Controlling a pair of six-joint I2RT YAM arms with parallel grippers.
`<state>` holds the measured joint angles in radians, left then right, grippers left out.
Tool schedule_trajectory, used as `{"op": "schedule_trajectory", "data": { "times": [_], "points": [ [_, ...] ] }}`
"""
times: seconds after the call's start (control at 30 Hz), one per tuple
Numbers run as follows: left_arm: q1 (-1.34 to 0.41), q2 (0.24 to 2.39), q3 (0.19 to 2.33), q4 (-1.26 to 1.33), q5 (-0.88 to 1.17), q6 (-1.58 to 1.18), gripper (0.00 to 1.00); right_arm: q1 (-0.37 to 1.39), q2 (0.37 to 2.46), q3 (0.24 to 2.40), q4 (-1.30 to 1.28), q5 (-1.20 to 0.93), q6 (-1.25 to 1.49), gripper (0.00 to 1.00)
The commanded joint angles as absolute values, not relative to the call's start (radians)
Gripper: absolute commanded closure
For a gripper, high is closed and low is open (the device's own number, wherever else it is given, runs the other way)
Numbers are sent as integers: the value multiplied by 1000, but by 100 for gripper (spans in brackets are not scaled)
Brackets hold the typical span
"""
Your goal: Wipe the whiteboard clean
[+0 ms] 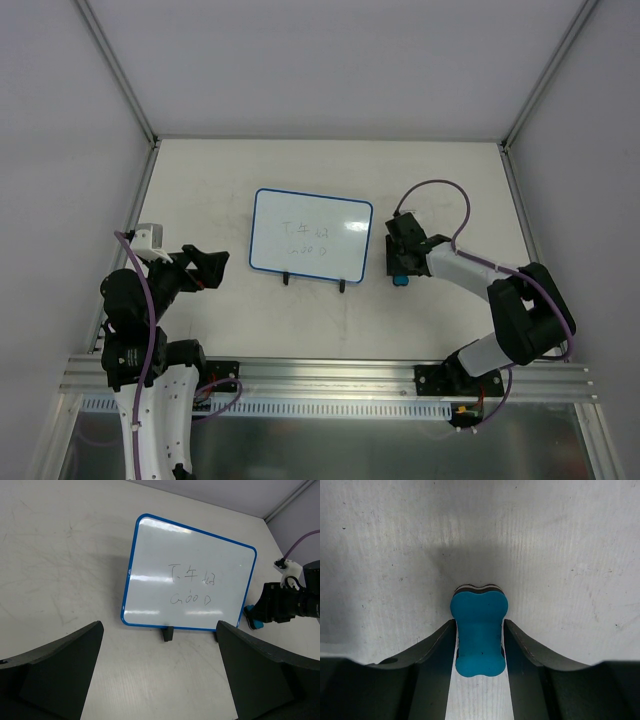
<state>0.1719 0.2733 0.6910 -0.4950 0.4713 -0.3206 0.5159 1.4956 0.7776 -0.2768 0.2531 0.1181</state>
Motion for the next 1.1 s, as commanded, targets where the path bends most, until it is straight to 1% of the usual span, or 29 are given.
{"op": "schedule_trajectory", "data": {
  "times": [0.0, 0.2, 0.27, 0.3, 0.4, 0.43, 0.6, 0.77, 0.87, 0.9, 1.07],
  "points": [
    [181, 267, 693, -465, 502, -301, 1, 522, 1479, 811, -288, 253, 106, 54],
    [181, 268, 695, -465, 503, -299, 1, 523, 1476, 808, -290, 253, 115, 55],
    [181, 270, 693, -465, 503, -299, 1, 523, 1480, 810, -290, 249, 117, 61],
    [181, 270, 695, -465, 503, -299, 1, 523, 1483, 810, -288, 245, 118, 67],
    [181, 270, 693, -465, 503, -301, 1, 523, 1485, 815, -288, 238, 120, 96],
    [181, 270, 695, -465, 503, -301, 1, 523, 1485, 813, -290, 236, 121, 100],
    [183, 284, 695, -465, 502, -298, 1, 523, 1418, 799, -302, 229, 115, 100],
    [183, 359, 698, -457, 500, -317, 1, 523, 1235, 776, -336, 255, 72, 100],
    [187, 494, 722, -450, 543, -336, 1, 523, 1142, 776, -350, 293, 35, 100],
    [187, 570, 724, -434, 564, -354, 1, 523, 1123, 778, -348, 307, 26, 100],
    [187, 820, 739, -240, 669, -483, 1, 523, 1060, 784, -316, 342, -18, 100]
  ]
}}
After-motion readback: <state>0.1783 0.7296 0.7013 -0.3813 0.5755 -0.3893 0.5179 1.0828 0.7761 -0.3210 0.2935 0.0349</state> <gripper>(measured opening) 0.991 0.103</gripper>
